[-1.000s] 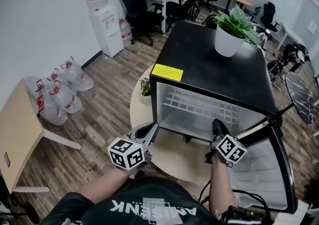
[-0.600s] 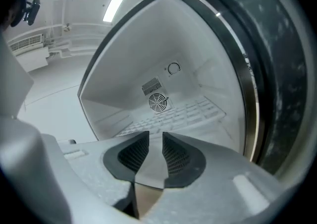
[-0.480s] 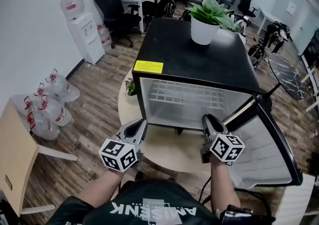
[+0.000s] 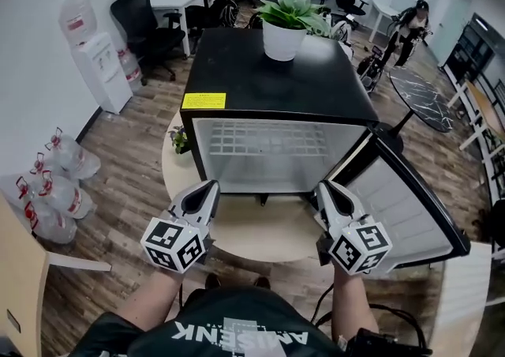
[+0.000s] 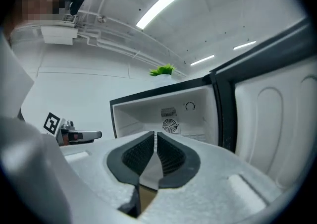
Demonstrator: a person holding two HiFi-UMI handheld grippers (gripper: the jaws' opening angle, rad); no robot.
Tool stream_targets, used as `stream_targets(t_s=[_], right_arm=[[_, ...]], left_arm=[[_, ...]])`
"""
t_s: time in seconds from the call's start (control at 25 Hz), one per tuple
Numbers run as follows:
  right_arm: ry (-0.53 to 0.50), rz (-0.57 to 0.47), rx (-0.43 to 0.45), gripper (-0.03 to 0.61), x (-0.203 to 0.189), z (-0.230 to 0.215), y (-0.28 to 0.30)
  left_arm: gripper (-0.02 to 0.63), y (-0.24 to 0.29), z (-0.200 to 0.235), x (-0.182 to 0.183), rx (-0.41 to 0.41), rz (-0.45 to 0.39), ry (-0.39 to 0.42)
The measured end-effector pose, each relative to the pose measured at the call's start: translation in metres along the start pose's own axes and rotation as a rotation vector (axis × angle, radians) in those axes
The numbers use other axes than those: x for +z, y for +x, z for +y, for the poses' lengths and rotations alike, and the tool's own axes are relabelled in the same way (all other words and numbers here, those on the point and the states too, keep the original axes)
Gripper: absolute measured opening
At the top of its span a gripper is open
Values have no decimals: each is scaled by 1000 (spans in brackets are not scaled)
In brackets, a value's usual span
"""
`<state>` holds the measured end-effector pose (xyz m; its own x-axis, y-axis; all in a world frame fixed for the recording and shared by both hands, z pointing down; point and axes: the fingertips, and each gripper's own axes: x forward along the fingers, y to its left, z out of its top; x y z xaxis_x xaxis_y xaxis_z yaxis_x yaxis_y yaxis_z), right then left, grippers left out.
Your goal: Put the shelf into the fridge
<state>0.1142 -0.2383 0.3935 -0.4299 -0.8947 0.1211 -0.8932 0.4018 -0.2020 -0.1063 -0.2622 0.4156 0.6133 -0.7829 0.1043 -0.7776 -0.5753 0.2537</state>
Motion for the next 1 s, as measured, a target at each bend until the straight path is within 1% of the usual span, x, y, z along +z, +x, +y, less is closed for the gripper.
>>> stream_targets(t_s=[0.16, 0.4, 0.52, 0.6, 0.72, 0.8, 0.92, 1.0], right_arm=[[-19, -32, -11, 9, 15, 6, -19], [-66, -50, -22, 8, 29, 15, -38], [-82, -51, -25, 8, 34, 19, -42], [-91, -44, -14, 8, 35, 22, -42], [-114, -30, 3, 6, 33, 26, -42], [-131, -23, -3, 6, 31, 26, -43], [-125, -28, -4, 6, 32, 24, -43], [-126, -29, -15, 6, 32, 21, -42]], left_arm=[[3, 0, -12, 6, -36, -13, 24], [2, -1, -25, 21, -59, -41, 51], [2, -3, -29, 31, -60, -53, 81], [3, -3, -31, 36, -47, -60, 118], [3, -6, -29, 40, -3, -66, 180], [3, -5, -29, 41, 5, -59, 171], [3, -4, -27, 40, 14, -52, 142], [3, -3, -24, 40, 46, -52, 163]])
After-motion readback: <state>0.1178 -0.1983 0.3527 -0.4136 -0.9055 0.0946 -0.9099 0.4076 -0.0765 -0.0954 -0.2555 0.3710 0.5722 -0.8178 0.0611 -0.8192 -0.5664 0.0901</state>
